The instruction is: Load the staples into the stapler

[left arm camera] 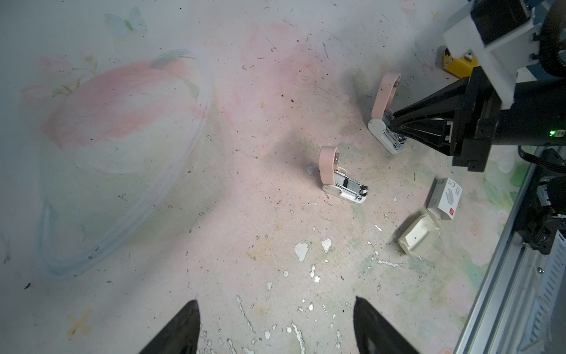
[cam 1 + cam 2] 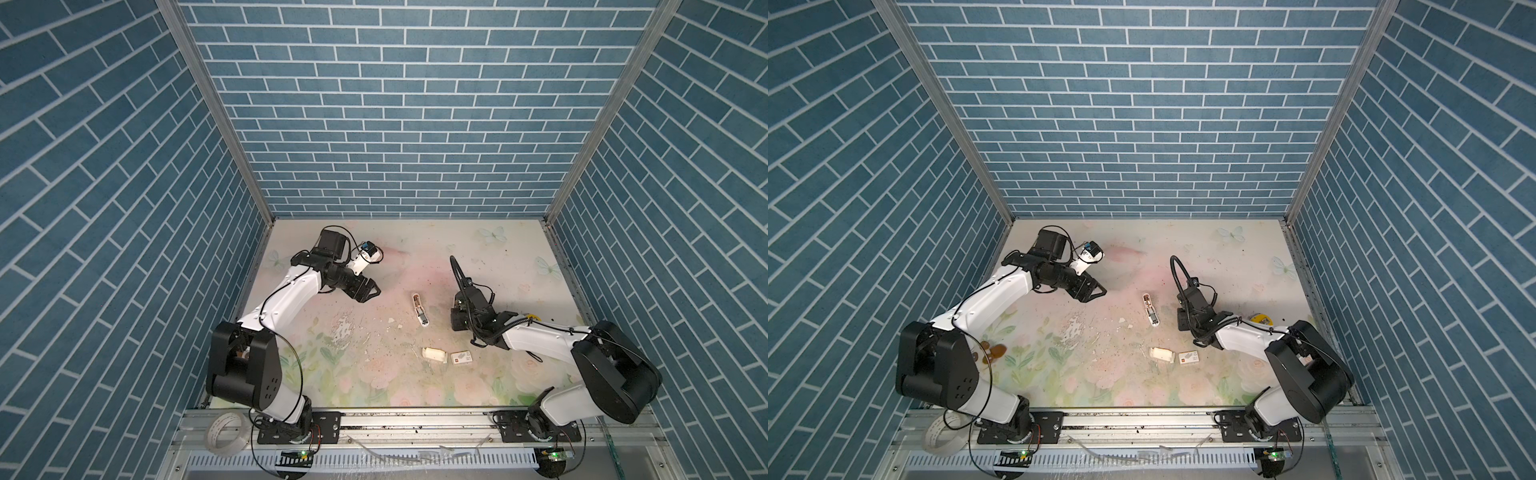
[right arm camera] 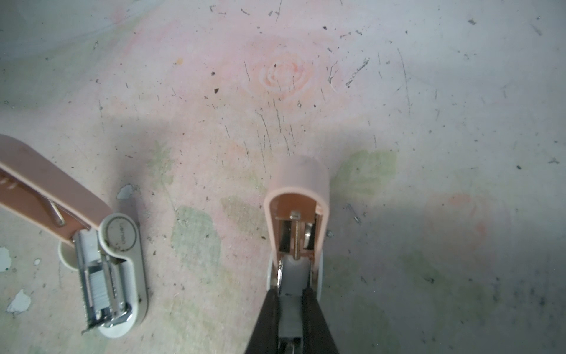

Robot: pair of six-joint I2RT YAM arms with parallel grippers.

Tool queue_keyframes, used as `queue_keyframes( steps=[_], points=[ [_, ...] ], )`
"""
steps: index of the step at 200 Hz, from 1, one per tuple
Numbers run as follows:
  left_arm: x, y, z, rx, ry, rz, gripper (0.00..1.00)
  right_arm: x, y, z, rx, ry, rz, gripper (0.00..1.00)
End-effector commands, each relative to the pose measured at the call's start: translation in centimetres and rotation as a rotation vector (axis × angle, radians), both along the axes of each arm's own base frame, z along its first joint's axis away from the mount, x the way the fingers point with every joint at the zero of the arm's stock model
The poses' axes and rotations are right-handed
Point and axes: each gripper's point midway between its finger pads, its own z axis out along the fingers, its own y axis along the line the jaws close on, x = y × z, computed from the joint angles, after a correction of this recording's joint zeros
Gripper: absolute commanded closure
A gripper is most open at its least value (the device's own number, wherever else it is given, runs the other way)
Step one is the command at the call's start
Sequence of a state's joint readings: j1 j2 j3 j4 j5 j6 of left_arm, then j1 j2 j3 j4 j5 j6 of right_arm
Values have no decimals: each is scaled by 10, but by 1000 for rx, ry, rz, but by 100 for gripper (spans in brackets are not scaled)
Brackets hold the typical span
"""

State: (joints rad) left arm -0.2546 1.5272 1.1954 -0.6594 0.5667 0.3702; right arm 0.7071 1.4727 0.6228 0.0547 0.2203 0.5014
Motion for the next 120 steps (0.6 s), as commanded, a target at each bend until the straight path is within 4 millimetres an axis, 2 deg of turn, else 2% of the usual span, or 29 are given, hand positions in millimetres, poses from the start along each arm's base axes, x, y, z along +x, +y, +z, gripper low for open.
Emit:
queue_keyframes(
  steps=[1,120],
  points=[
    [-1,1,1,-10,4,2,20,-6,-4,-9,-4,22,-28,91],
    [-2,0,1,-15,6,-1,20,-12,-6,-13,3,31,-53,91]
  ],
)
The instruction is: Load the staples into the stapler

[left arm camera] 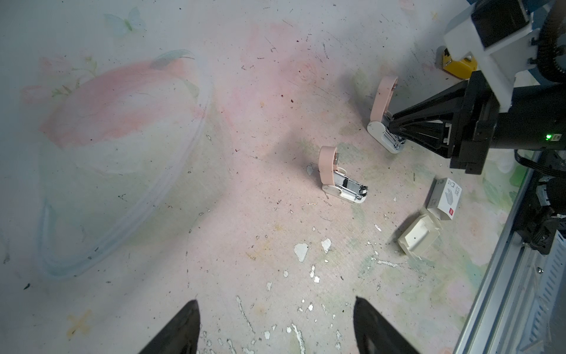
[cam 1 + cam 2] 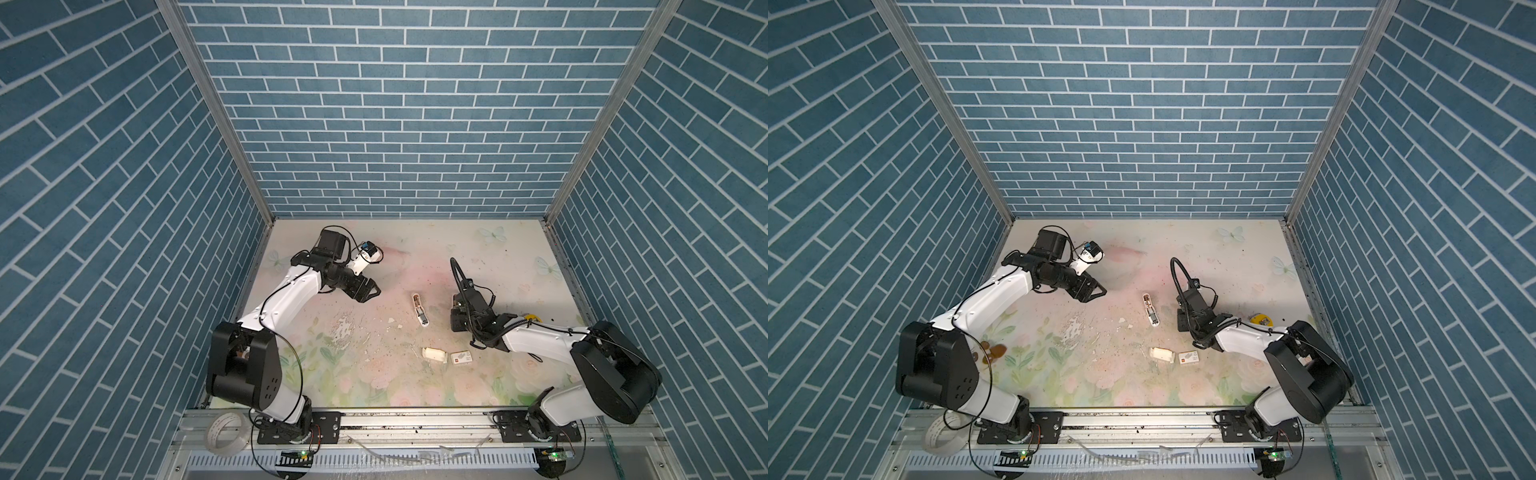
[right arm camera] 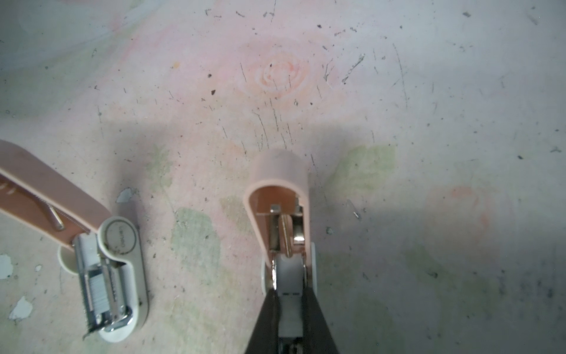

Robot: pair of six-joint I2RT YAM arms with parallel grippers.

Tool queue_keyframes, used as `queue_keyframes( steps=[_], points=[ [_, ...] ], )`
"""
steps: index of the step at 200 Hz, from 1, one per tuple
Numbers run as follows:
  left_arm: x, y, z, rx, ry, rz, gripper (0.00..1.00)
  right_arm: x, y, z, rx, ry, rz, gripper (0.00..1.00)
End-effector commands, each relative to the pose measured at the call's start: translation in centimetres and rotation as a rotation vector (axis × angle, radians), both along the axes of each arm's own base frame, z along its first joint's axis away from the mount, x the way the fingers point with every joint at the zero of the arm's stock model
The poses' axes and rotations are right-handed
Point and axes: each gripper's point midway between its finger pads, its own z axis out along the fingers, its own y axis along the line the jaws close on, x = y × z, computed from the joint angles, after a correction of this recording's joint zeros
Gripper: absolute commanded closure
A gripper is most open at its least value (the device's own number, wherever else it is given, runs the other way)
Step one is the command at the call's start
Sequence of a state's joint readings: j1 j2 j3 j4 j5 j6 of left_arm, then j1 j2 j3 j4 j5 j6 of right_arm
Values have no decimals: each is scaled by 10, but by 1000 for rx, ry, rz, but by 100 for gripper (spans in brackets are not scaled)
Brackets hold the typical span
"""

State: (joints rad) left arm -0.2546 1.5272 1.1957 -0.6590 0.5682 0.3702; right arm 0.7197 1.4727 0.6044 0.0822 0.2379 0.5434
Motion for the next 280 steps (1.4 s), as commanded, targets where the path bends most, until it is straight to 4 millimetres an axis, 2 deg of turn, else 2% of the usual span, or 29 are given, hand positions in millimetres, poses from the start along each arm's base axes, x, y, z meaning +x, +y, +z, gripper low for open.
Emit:
queue_keyframes(
  steps=[1,100,280],
  points=[
    [-2,0,0,-14,7,1,20,-11,-7,-12,-17,37,-24,91],
    [-2,0,3,-17,2,-1,20,-15,-8,-12,-29,41,-21,91],
    [-3,1,5,-16,-3,0,20,-14,-7,-13,-26,49,-30,83]
  ],
)
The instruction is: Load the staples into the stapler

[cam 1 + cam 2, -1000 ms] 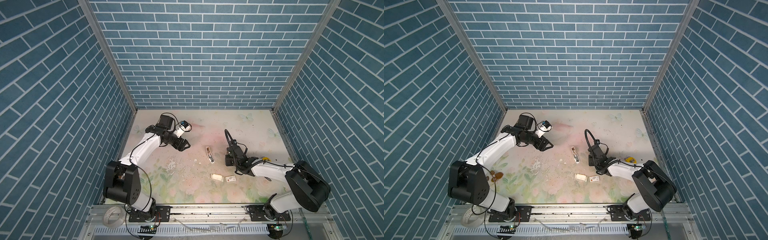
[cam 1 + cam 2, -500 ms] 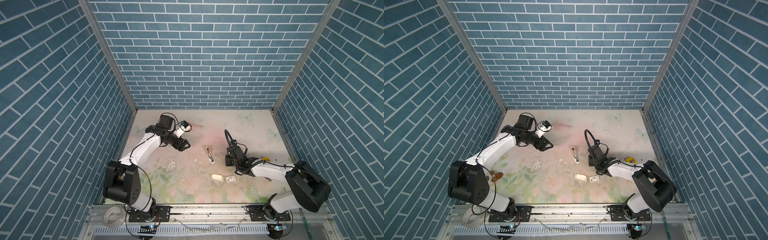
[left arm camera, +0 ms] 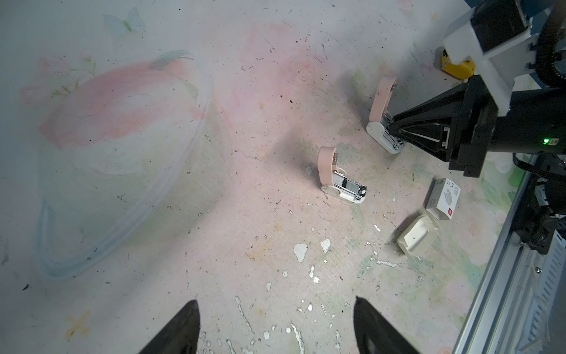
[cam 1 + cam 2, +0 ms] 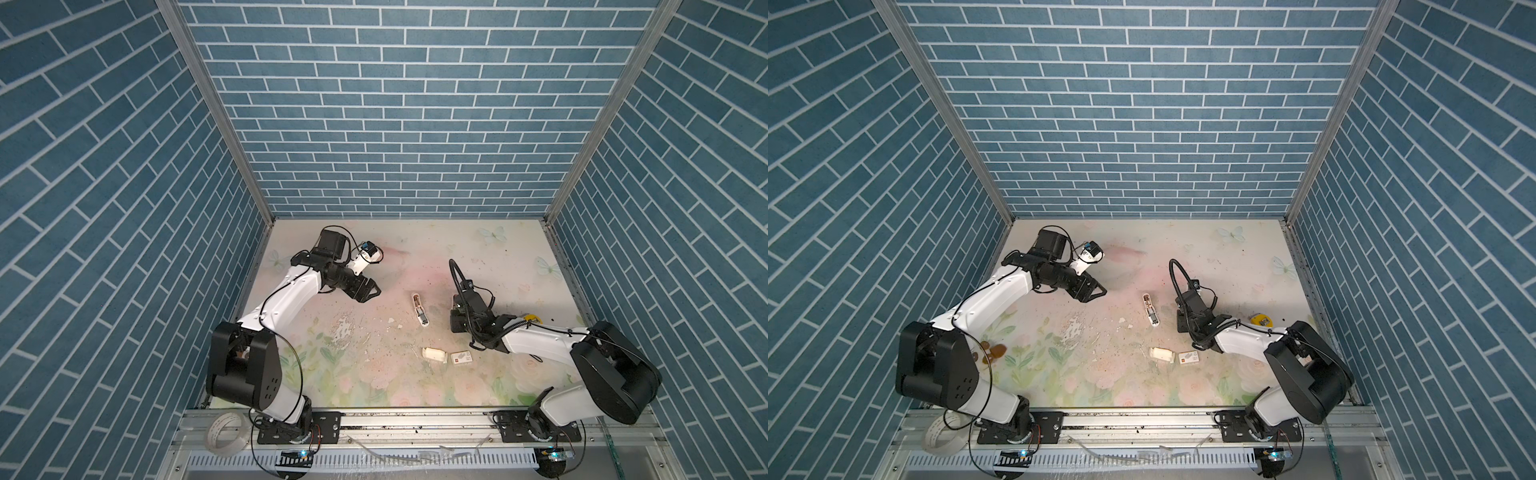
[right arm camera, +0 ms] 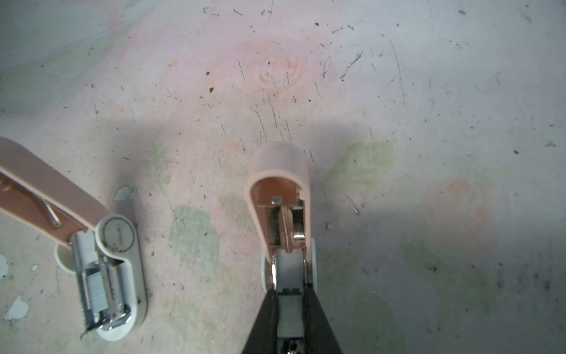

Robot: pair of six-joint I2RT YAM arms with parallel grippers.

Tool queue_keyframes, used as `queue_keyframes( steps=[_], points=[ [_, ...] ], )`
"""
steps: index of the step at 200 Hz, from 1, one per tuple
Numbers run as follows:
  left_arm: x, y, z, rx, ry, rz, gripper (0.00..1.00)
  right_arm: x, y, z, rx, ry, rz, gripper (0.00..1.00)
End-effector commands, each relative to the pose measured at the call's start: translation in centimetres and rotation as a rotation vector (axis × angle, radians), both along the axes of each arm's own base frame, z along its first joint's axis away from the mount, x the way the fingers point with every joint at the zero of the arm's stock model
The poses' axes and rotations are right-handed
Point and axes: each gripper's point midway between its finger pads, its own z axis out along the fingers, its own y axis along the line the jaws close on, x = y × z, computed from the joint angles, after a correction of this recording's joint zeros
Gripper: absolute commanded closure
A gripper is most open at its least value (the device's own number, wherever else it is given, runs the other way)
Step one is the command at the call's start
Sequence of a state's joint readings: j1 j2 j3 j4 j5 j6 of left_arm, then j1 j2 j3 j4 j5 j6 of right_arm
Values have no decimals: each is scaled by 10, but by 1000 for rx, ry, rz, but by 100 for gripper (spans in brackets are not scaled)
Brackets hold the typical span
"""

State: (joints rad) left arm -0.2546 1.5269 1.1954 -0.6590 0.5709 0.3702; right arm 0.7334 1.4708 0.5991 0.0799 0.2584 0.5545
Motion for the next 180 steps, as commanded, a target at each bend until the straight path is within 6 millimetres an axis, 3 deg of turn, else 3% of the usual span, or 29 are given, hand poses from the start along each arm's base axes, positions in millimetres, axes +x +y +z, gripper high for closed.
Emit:
queue_keyframes(
  steps=[1,180],
  points=[
    [-3,1,5,-14,-3,1,20,-11,-7,-12,-16,53,-24,83],
    [-3,1,6,-14,-6,1,20,-10,-5,-8,-13,48,-20,79]
  ],
)
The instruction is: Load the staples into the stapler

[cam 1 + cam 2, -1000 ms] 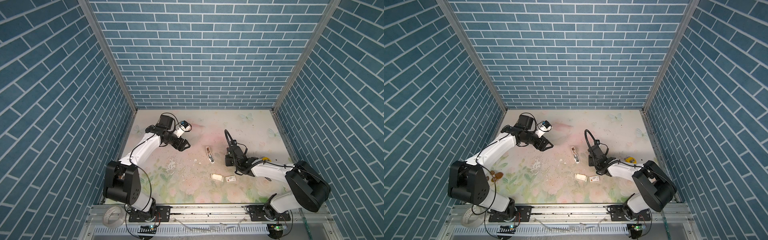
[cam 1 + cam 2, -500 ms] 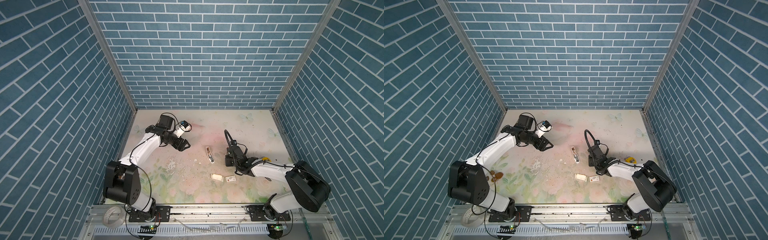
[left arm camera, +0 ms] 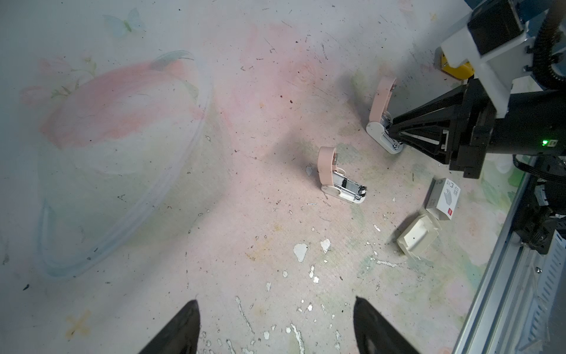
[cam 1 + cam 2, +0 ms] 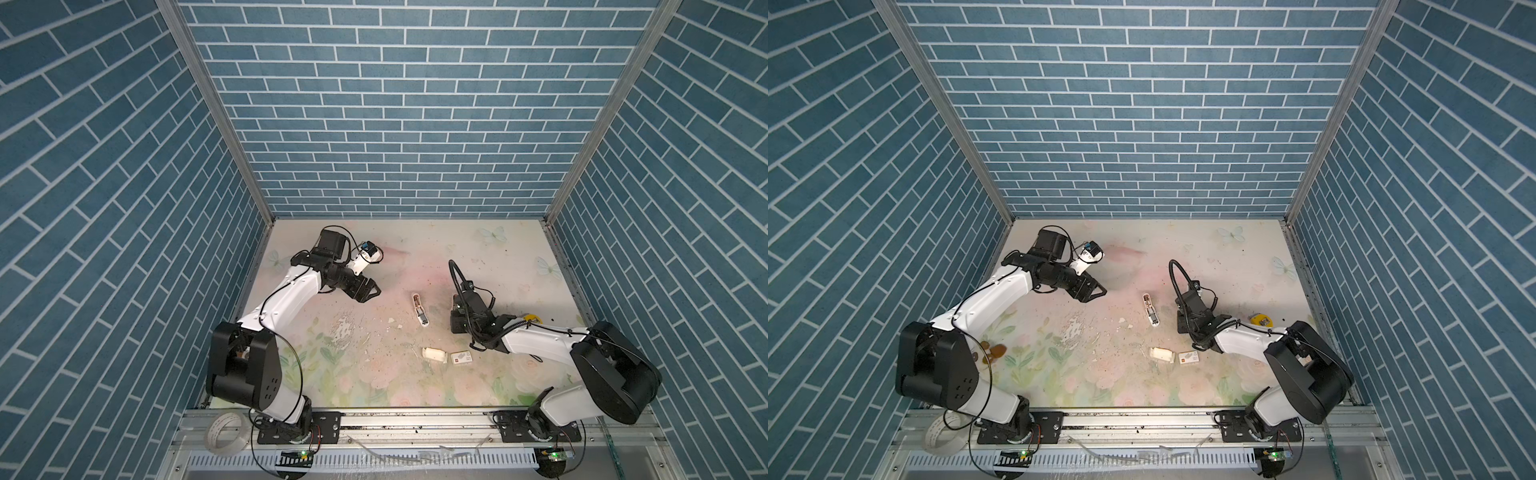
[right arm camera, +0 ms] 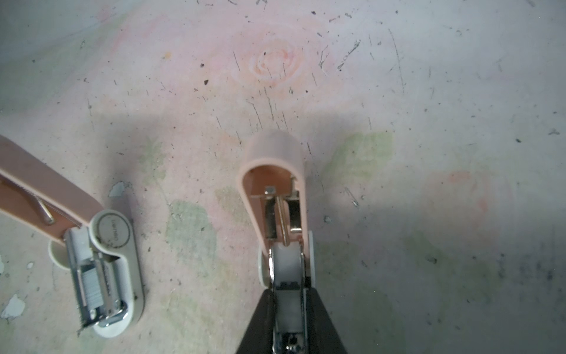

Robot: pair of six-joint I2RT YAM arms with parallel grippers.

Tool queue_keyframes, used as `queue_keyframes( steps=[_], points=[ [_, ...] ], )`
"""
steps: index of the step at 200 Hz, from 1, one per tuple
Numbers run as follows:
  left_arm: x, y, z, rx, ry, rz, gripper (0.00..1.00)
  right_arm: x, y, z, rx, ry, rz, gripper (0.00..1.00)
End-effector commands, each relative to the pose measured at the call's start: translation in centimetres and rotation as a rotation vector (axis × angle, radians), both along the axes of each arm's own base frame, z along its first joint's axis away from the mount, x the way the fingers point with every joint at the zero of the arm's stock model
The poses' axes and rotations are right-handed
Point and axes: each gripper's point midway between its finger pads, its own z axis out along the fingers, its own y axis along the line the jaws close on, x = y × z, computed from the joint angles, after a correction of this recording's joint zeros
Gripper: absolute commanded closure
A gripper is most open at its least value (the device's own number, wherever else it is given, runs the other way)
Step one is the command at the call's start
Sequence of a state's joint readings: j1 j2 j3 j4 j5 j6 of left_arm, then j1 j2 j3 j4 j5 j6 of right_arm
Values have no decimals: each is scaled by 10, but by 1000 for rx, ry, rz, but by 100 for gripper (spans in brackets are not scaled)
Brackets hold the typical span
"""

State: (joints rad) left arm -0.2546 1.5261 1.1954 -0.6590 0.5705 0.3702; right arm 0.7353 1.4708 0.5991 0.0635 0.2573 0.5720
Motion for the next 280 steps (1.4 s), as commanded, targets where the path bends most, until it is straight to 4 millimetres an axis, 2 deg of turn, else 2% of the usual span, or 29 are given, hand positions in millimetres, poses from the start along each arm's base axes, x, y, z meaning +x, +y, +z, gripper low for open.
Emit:
queue_keyframes(
  steps=[1,36,82,110,280],
  points=[
    [-3,1,6,-14,-5,1,20,-7,-3,-5,-12,31,-10,79],
    [-3,1,5,-12,-5,2,20,-5,-4,4,-17,12,-6,76],
    [-3,2,8,-9,-12,3,20,0,-1,37,-4,-37,14,74],
    [-3,2,9,-8,-17,5,20,2,4,47,7,-45,35,72],
    [-3,3,7,-4,-15,5,20,16,18,22,25,42,69,71]
  ],
)
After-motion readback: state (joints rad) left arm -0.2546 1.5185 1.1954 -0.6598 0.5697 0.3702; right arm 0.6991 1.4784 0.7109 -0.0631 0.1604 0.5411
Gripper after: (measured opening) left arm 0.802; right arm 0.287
